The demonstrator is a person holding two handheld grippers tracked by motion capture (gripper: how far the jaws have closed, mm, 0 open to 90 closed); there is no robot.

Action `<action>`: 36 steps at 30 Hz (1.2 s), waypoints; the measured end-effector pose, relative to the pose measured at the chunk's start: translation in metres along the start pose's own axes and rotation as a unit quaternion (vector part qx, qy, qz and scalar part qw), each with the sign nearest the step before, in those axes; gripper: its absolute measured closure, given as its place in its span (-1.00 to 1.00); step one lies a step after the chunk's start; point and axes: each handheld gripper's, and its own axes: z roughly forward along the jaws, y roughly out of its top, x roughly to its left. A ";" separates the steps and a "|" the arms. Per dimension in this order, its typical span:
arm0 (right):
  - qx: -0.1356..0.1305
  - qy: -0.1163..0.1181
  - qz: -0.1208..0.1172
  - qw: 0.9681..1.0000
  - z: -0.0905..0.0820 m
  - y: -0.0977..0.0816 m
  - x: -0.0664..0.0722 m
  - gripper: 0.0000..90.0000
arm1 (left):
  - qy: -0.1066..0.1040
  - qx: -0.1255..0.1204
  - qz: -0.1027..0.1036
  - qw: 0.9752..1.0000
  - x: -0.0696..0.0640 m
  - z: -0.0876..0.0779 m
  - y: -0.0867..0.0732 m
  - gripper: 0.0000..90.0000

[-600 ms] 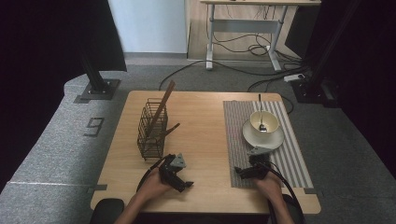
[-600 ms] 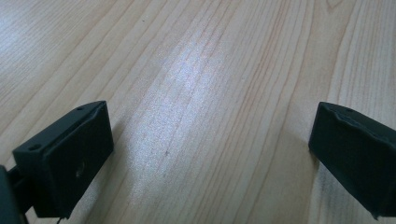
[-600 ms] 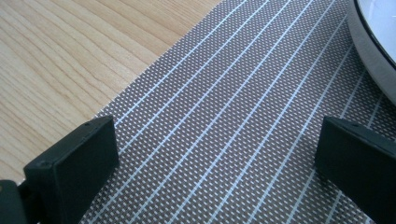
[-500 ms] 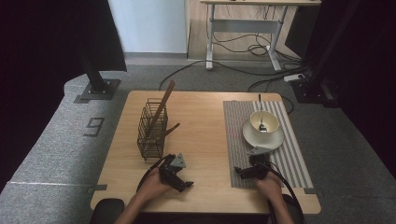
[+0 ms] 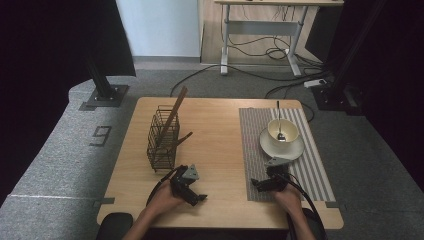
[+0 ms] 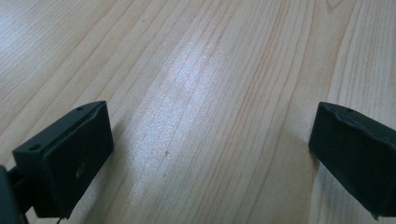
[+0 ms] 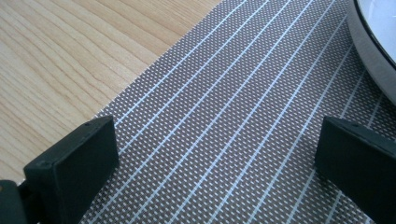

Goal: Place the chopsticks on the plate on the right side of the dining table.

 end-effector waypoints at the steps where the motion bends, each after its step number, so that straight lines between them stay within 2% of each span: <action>1: 0.000 0.000 0.000 1.000 0.000 0.000 0.000 -1.00 | 0.000 0.000 0.000 1.000 0.000 0.000 0.000 -1.00; 8: 0.001 0.000 0.001 1.000 0.000 0.000 0.000 -1.00 | 0.000 0.000 0.000 1.000 0.000 0.000 0.000 -1.00; 12: 0.003 -0.004 -0.007 1.000 -0.004 0.003 0.003 -1.00 | 0.000 0.000 0.000 1.000 0.000 0.000 0.000 -1.00; 18: -0.004 0.004 -0.008 1.000 -0.008 0.007 0.005 -1.00 | 0.000 0.000 0.000 1.000 0.000 0.000 0.000 -1.00; 22: 0.004 0.012 -0.006 1.000 -0.011 0.012 0.007 -1.00 | 0.000 0.000 0.000 1.000 0.000 0.000 0.000 -1.00; 28: 0.002 0.025 -0.020 0.999 -0.016 0.023 0.016 -1.00 | 0.002 0.001 0.000 1.000 0.000 0.000 0.000 -1.00; 36: -0.013 0.035 -0.031 0.999 -0.021 0.040 0.023 -1.00 | 0.003 0.001 -0.002 1.000 0.000 0.000 0.000 -1.00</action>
